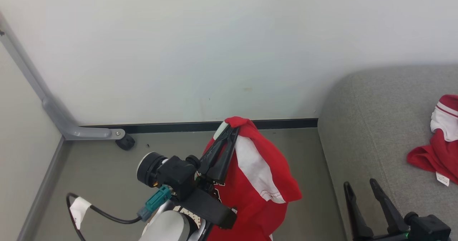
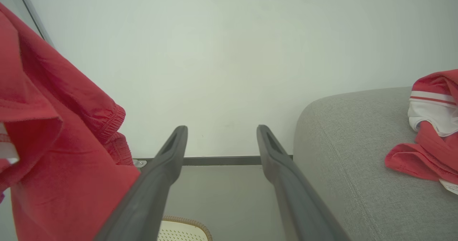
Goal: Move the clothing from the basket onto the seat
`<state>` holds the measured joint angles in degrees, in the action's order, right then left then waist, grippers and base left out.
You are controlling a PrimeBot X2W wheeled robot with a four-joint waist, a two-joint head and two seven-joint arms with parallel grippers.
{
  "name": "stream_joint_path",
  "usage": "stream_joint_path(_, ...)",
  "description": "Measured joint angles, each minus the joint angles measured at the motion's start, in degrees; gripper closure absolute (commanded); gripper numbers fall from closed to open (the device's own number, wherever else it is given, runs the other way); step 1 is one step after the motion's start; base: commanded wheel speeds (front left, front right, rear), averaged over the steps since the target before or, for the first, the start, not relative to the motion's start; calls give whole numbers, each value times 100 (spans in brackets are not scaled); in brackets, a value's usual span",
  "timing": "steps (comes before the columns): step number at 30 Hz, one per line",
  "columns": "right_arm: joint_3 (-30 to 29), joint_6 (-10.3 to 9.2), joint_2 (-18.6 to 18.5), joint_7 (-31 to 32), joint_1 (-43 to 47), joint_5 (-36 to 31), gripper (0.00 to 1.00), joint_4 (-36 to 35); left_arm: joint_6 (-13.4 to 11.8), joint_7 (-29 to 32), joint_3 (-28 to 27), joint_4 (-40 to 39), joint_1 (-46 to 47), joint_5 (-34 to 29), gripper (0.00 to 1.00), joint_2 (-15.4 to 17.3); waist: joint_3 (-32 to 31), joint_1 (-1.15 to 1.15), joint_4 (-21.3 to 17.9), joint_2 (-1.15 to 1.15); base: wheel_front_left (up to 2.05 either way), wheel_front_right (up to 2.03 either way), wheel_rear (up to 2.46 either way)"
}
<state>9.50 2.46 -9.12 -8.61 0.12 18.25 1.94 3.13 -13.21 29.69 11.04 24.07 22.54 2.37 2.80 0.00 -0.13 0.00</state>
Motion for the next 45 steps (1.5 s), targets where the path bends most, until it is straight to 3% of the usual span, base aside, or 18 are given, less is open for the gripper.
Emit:
stream_joint_path(12,302,16,88,98,318,-1,0,-355,40,480,274,-257,-114,154,100,13,-104,1,-29,0,0,0,0)
stream_joint_path(26,1334,319,272,412,202,-3,0,-525,34,891,510,-216,-99,237,100,29,-77,1,119,0,0,0,0)
stream_joint_path(33,1879,396,369,667,-420,47,0,-30,26,960,790,-220,-19,313,100,33,-59,1,316,0,0,0,0)
stream_joint_path(45,2217,445,460,812,-1338,163,0,976,-69,1011,978,-285,81,523,100,41,-9,1,541,0,0,0,0)
